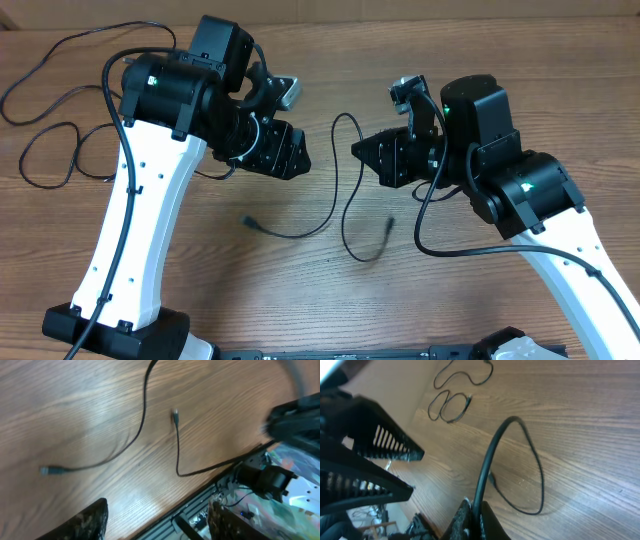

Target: Untangle cables

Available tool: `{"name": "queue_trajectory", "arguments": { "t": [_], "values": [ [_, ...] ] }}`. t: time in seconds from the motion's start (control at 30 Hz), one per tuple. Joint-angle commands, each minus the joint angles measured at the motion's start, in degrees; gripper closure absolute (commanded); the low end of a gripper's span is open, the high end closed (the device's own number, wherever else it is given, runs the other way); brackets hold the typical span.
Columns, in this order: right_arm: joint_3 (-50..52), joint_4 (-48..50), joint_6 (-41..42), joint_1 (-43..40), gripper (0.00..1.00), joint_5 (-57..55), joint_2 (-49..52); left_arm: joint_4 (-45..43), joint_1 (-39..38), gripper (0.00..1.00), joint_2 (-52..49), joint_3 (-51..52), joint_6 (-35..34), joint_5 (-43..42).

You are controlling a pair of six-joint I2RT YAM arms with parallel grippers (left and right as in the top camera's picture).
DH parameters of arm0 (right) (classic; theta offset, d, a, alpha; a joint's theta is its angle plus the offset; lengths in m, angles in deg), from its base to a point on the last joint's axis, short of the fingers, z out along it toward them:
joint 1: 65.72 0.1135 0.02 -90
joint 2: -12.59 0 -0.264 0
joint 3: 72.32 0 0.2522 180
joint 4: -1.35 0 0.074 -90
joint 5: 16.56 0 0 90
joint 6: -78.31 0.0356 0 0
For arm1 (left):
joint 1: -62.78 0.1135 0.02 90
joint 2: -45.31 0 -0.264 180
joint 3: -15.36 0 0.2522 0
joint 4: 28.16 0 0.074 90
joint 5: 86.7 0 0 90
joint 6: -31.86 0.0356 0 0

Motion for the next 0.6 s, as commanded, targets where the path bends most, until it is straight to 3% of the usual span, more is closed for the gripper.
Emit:
{"name": "queue_trajectory", "arguments": {
  "t": [0.0,0.03,0.13,0.2,0.27,0.37,0.4,0.47,0.57],
  "values": [
    [-1.77,0.09,-2.56,0.28,0.96,4.74,-0.7,-3.5,0.61,0.43,1.73,-0.87,-0.72,-3.54],
    [-1.77,0.22,-2.54,0.28,0.96,5.55,-0.7,-4.31,0.68,0.44,1.73,-0.87,-2.6,-3.54],
    [-1.79,1.64,-2.27,0.28,0.96,9.44,-0.7,-7.39,0.68,0.64,1.7,-0.87,-17.27,-3.56],
    [-1.79,3.1,-2.27,0.28,0.96,12.17,-0.7,-8.39,0.68,0.62,1.7,-0.85,-26.86,-3.56],
    [-1.77,3.65,-2.32,0.28,0.96,12.0,-0.68,-9.16,0.68,0.48,1.7,-0.87,-34.18,-3.96],
    [-1.77,3.5,-2.08,0.28,0.96,11.19,-0.55,-10.64,0.68,0.05,1.7,-0.87,-37.4,-9.44],
    [-1.77,3.54,-2.08,0.28,0.96,11.19,-0.5,-11.8,0.68,0.0,1.7,-0.87,-37.44,-12.37],
    [-1.77,3.69,-1.79,0.28,0.96,11.21,-0.5,-14.8,0.68,0.0,1.7,-0.87,-39.47,-18.25],
    [-1.77,4.52,0.98,0.28,0.96,11.21,-0.5,-15.37,0.57,0.0,1.7,-0.85,-46.97,-17.18]
  ]
}}
